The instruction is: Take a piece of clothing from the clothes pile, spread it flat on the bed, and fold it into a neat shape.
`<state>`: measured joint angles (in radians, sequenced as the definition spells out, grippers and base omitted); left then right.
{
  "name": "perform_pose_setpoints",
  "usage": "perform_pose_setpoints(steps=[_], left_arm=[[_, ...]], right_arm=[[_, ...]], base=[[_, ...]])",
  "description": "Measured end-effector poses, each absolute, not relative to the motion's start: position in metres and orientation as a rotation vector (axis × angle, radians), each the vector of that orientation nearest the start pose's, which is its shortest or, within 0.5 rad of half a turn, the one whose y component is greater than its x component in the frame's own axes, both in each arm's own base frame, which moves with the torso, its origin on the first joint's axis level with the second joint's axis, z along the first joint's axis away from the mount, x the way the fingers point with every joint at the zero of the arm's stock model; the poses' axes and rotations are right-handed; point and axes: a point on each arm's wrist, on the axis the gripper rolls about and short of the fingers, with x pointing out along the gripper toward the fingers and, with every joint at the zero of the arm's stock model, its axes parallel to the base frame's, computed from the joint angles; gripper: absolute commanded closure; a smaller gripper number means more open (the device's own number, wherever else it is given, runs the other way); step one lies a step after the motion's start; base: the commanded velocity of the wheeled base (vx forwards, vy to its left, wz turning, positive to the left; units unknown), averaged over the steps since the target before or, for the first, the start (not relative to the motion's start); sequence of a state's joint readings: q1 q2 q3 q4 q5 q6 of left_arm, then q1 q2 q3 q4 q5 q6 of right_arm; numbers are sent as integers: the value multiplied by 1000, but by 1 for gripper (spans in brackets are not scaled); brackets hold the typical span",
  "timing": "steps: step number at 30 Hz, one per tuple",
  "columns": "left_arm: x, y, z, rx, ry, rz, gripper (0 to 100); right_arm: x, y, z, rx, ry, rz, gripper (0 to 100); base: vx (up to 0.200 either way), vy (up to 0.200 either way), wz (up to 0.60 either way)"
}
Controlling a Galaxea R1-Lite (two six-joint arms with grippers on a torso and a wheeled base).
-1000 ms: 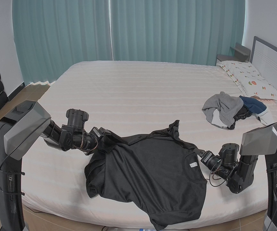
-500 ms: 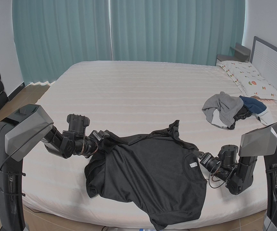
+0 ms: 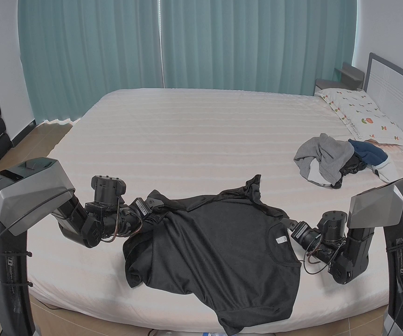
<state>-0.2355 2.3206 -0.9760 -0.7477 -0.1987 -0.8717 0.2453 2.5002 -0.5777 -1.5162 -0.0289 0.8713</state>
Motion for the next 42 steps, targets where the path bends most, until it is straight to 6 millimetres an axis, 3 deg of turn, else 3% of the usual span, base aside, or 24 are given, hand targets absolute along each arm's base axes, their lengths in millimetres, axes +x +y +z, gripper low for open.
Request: perform_pose_setpoints(steps=[6, 16, 17, 32, 42], left_arm=[[400, -102, 10, -803, 714, -149, 0], [415, -106, -9, -734, 710, -122, 0], [416, -106, -11, -725, 705, -112, 100], [434, -104, -28, -668, 613, 47, 100], [448, -93, 8, -833, 382, 4, 100]], right_arm=[[335, 84, -51, 800, 469, 26, 0], [335, 86, -51, 799, 470, 31, 0], [335, 86, -51, 799, 470, 31, 0], [334, 86, -51, 791, 465, 29, 0], [333, 87, -53, 786, 470, 29, 0]], base=[[0, 0, 0], [0, 0, 0], [0, 0, 0], [0, 0, 0], [0, 0, 0]])
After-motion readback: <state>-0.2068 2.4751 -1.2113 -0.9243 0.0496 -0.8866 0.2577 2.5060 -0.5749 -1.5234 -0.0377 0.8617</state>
